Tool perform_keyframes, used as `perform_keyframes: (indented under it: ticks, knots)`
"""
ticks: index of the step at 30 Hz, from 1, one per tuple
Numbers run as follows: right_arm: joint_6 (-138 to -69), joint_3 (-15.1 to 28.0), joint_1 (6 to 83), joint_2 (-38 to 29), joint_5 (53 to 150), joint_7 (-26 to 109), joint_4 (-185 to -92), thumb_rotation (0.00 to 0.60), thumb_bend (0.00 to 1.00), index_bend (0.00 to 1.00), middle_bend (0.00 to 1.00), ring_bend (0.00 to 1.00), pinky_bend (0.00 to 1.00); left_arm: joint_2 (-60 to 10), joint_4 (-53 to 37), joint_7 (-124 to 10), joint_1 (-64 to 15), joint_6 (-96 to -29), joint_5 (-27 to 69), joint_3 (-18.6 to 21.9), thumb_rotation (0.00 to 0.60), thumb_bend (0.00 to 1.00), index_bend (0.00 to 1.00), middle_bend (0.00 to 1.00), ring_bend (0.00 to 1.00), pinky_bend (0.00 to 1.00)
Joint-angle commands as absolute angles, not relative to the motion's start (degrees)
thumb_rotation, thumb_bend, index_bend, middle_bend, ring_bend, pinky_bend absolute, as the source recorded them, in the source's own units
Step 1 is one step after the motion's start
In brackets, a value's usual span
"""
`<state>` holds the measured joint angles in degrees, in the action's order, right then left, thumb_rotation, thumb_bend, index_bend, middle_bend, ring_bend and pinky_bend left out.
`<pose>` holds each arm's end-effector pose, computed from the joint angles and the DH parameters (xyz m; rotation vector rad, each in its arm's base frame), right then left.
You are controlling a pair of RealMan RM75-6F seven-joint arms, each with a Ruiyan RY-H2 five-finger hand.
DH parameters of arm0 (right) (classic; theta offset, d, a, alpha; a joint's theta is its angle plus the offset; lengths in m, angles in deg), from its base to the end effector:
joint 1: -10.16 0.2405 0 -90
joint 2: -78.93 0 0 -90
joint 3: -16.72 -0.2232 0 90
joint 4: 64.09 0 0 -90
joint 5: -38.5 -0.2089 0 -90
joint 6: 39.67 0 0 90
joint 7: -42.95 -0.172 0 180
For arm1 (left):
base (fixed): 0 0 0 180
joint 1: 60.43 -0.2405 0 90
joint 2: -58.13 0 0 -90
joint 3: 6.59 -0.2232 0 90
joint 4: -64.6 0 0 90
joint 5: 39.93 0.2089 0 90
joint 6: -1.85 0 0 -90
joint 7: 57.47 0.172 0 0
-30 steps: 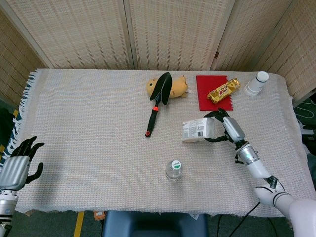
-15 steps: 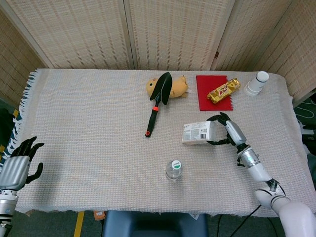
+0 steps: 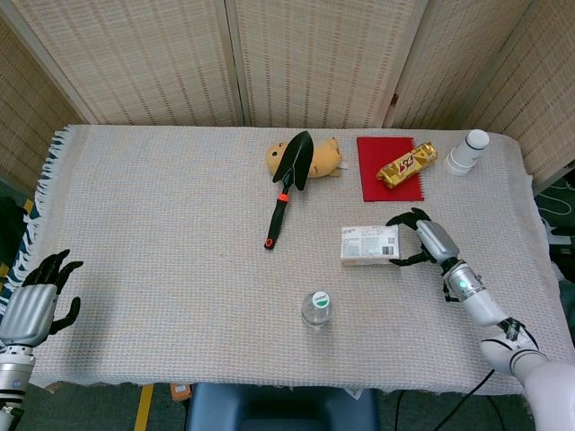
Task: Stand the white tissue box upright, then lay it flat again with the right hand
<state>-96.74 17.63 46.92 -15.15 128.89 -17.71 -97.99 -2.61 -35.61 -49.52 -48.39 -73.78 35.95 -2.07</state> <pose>-0.2839 -0.3889 0.0355 1.5863 -1.4156 1.1526 -0.2641 0.2416 0.1369 -1.4310 -0.9664 -0.7984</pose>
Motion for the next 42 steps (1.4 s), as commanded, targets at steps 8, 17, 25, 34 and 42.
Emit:
perform_keyframes:
  ticks: [8, 17, 25, 34, 42]
  knots:
    - [-88.7, 17.9, 47.9, -10.3, 126.4, -9.4, -105.9, 0.6, 0.32, 0.35, 0.46, 0.36, 0.0, -2.7, -35.7, -49.0, -48.1, -73.2, 35.8, -2.2, 0.6, 0.49, 0.18, 0.0, 0.0, 0.17]
    - [-84.8, 17.0, 48.6, -8.7, 124.3, -2.7, -109.3, 0.6, 0.27, 0.21, 0.37, 0.27, 0.0, -2.7, -35.6, -49.0, -48.1, -73.3, 35.6, -2.2, 0.6, 0.49, 0.18, 0.0, 0.0, 0.17]
    - [-81.9, 16.0, 48.9, -6.6, 122.1, 1.1, -113.4, 0.6, 0.06, 0.06, 0.22, 0.12, 0.0, -2.6, -35.6, -49.3, -48.2, -73.6, 35.9, -2.2, 0.6, 0.49, 0.18, 0.0, 0.0, 0.17]
    - [-81.6, 14.8, 48.4, -3.3, 120.5, 3.6, -118.2, 0.6, 0.03, 0.0, 0.11, 0.01, 0.0, -2.6, -35.6, -49.3, -48.2, -73.6, 35.9, -2.2, 0.6, 0.49, 0.18, 0.0, 0.0, 0.17]
    - [-108.1, 15.7, 32.6, 10.7, 119.7, 17.7, -147.2, 0.6, 0.01, 0.0, 0.02, 0.0, 0.0, -2.6, -35.3, -50.0, -48.1, -73.5, 35.5, -1.9, 0.6, 0.49, 0.18, 0.0, 0.0, 0.17]
